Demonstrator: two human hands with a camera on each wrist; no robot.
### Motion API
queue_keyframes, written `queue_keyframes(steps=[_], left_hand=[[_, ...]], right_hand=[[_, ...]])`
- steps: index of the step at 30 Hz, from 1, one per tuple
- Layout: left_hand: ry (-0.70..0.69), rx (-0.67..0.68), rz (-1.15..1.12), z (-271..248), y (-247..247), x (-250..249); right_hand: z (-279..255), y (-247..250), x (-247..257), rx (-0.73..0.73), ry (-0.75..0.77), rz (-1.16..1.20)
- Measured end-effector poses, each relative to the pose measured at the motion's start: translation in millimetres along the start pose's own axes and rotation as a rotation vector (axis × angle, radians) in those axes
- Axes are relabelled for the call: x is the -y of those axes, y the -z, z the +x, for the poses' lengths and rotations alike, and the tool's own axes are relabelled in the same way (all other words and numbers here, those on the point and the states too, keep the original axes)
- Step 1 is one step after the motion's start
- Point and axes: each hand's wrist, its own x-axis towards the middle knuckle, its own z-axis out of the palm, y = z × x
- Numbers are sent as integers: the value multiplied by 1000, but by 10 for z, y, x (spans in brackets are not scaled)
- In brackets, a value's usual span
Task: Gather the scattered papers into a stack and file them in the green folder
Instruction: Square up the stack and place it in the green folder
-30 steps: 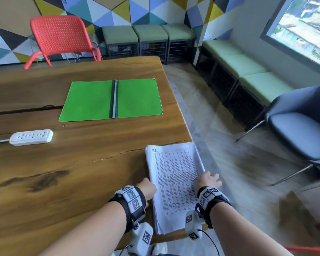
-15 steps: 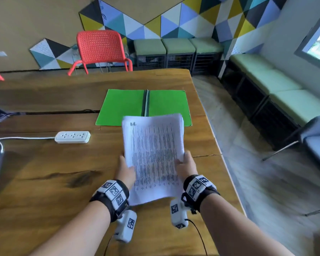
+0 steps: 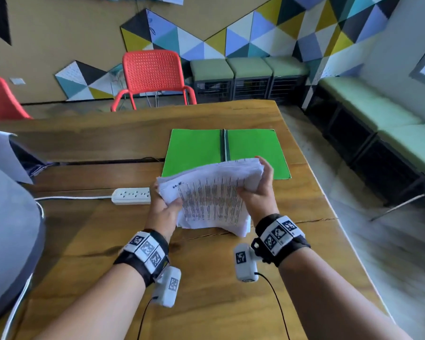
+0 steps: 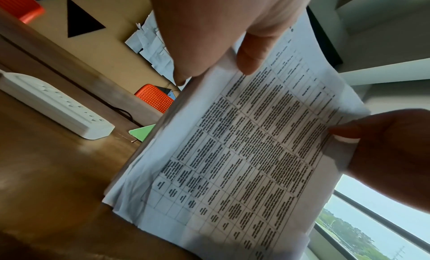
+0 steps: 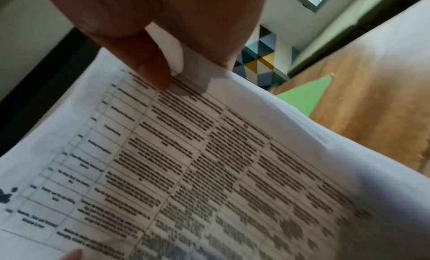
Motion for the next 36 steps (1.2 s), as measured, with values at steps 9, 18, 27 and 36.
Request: queue_keyframes(steps=[9,18,27,36], left_hand=[[29,98,-64,263,59,-31],[-90,108,-34,252,33,-112],[136,-186,104,291,137,149],[75,-139,26,401,196,266]], right_hand=[[15,-317,559,103,522,-1283],[50,-562,582,466,569,-1531],[329,-386,729,172,521,-1298],[535,114,25,-48,-87,-405]])
